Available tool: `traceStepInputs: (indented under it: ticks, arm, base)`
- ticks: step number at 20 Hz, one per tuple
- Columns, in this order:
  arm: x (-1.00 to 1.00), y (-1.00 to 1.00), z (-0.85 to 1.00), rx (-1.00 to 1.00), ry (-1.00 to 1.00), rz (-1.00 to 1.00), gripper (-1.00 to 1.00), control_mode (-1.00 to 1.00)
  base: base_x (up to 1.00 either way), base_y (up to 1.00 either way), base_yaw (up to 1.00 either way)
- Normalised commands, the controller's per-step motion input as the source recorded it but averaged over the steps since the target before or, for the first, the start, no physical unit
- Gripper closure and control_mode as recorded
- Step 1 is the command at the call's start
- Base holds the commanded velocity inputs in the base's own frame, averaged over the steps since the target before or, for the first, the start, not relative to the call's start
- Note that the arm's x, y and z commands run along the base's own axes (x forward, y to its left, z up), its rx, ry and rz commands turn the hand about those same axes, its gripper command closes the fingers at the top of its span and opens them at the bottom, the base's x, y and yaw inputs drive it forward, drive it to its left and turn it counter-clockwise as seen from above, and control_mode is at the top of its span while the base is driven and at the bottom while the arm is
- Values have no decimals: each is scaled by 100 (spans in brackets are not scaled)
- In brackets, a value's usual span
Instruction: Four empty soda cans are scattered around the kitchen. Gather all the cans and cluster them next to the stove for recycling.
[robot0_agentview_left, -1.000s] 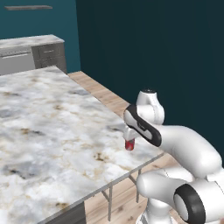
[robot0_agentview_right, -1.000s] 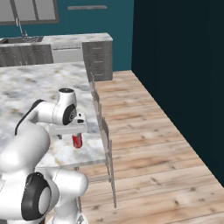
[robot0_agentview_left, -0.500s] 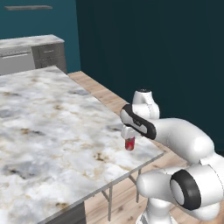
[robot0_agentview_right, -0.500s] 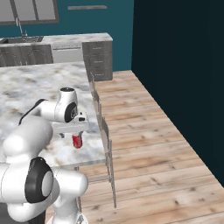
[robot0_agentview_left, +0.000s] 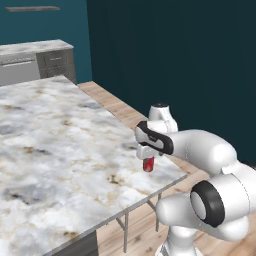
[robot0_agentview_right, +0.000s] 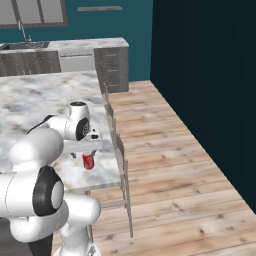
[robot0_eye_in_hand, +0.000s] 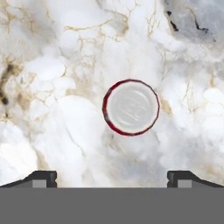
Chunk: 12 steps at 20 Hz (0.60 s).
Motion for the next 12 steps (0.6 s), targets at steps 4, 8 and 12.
traceStepInputs:
  ticks: [4,8,12]
  arm:
    - [22,0,-15,0,0,0,-100,-100]
    - [19,0,-12,0,0,0,-100,-100]
    - [23,0,-14,0,0,0,-100,-100]
  base:
    - [0,0,0]
    - [0,0,0]
    - [0,0,0]
